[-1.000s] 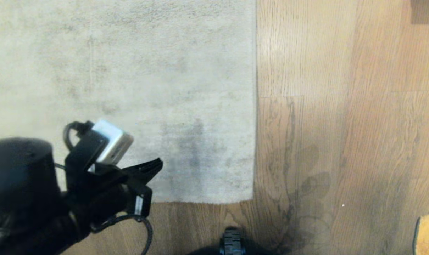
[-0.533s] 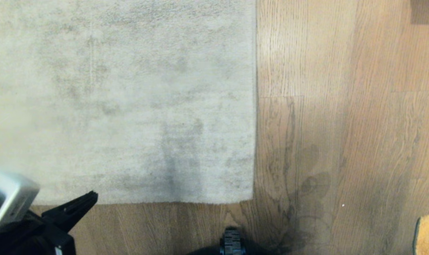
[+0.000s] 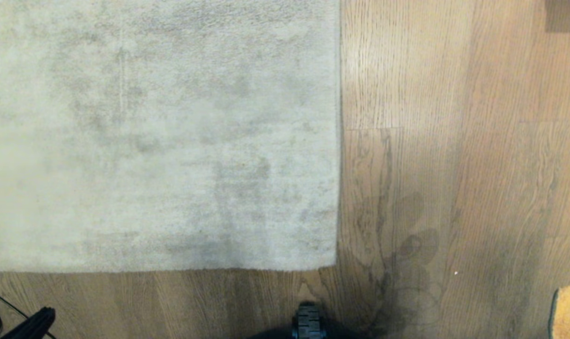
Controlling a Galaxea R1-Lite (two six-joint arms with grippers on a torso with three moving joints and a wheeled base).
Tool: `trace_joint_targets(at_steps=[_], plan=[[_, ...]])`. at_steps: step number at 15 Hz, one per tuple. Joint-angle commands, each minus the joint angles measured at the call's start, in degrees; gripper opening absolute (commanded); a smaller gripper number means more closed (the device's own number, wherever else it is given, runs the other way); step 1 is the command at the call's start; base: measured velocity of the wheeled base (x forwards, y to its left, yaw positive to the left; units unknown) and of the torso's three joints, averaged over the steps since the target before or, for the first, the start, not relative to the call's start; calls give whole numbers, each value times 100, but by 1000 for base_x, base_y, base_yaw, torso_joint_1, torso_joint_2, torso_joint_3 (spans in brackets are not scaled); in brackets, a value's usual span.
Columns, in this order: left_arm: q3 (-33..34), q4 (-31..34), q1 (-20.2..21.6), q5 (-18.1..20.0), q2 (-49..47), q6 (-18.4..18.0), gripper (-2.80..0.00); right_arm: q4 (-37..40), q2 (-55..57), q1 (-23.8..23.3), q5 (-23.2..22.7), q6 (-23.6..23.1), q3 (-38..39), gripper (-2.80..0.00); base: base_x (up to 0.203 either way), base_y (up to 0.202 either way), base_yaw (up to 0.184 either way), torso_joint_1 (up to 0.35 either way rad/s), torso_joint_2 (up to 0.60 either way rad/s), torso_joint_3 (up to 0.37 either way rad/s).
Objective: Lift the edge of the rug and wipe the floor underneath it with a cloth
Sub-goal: Put down the rag
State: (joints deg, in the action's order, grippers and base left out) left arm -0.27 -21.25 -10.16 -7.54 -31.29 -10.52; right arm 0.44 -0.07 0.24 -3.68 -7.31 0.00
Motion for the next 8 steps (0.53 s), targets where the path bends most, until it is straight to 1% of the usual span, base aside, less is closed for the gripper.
trace_joint_targets(at_steps=[1,2,4,6,8], plan=[[26,330,506,350,705,-22,-280,0,7,2,-10,-8,0,-280,0,0,0,0,0,0],[27,521,660,484,896,-32,-280,0,7,2,-10,-8,0,-280,0,0,0,0,0,0],[27,859,799,639,1234,-44,-280,0,7,2,-9,-8,0,-280,0,0,0,0,0,0],[27,1319,823,666,1733,-46,-280,0,7,2,-10,-8,0,-280,0,0,0,0,0,0],[27,1737,931,696,2228,-32,-280,0,7,2,-10,-8,0,-280,0,0,0,0,0,0]])
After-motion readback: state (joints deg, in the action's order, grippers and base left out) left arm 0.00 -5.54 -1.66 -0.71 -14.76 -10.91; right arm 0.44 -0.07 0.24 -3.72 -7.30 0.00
